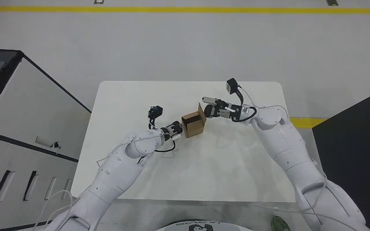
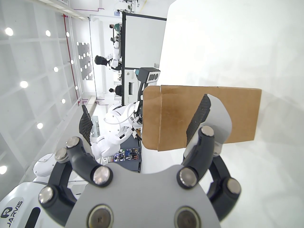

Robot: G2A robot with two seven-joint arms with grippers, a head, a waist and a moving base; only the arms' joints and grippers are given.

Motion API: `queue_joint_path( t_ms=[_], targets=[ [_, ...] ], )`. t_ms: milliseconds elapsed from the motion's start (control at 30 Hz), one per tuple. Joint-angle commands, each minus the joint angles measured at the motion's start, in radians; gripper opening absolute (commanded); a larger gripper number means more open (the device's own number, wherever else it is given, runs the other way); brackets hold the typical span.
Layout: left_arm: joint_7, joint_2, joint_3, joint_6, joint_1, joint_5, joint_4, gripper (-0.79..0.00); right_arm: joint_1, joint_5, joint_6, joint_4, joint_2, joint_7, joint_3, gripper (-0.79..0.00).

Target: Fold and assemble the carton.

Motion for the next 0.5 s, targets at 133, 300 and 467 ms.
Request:
queue_joint_path(
  t_ms=[133,300,467],
  targets=[
    [-0.001,-0.006,0.004,-0.007,-0.013,-0.006,0.016,-0.785,0.0,0.0,0.0,0.0,0.0,0.0,0.0,0.0],
    [-0.002,-0.012,0.008,-0.016,-0.026,-0.018,0.036,-0.785,0.0,0.0,0.0,0.0,0.0,0.0,0.0,0.0],
    [-0.002,-0.012,0.008,-0.016,-0.026,-0.018,0.036,-0.785,0.0,0.0,0.0,0.0,0.0,0.0,0.0,0.0]
  ],
)
